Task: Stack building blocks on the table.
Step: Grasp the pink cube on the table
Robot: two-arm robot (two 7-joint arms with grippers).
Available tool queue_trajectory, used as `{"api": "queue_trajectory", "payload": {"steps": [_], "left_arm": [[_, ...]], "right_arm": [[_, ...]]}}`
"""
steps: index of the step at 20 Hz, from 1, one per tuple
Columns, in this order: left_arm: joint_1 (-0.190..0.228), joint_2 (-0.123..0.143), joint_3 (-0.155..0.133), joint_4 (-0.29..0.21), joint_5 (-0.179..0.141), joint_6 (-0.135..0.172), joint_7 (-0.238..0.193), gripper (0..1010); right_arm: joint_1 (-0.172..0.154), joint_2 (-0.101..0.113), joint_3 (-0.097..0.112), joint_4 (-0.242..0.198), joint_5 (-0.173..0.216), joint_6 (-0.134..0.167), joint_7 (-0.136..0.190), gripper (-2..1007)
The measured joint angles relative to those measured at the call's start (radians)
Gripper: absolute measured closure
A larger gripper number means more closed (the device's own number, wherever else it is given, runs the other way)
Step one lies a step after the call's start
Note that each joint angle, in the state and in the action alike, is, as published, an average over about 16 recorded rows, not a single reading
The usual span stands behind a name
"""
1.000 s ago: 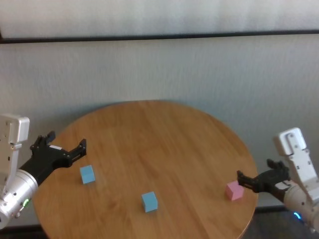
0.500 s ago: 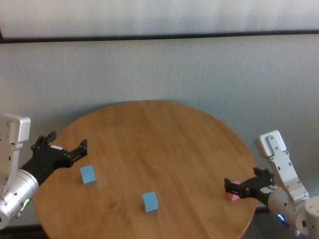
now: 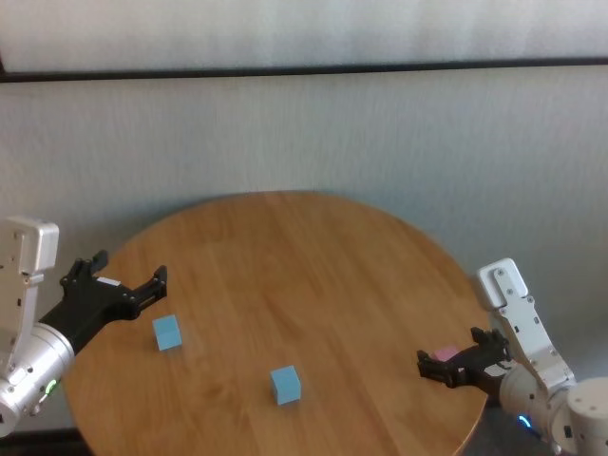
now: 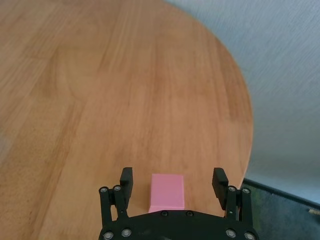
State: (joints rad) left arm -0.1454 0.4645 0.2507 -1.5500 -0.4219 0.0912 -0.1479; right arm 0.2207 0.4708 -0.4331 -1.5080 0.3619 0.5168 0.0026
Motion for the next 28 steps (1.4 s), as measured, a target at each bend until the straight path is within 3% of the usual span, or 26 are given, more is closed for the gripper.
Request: {"api": "queue_trajectory", "payload": {"steps": [13, 22, 28], "left_arm": [[-0.001, 0.001, 0.001, 0.000, 0.000, 0.000, 0.000, 11], [-0.001, 0.001, 0.001, 0.000, 0.000, 0.000, 0.000, 10], [-0.001, 0.001, 0.001, 0.000, 0.000, 0.000, 0.000, 10]], "right_arm": [[0.023, -0.030, 0.018, 0.039, -0.007, 0.047, 0.028, 4], [0.031, -0.039, 0.024, 0.051, -0.010, 0.056, 0.035, 15], [0.030, -0.039, 0.024, 0.051, -0.009, 0.054, 0.034, 89]]}}
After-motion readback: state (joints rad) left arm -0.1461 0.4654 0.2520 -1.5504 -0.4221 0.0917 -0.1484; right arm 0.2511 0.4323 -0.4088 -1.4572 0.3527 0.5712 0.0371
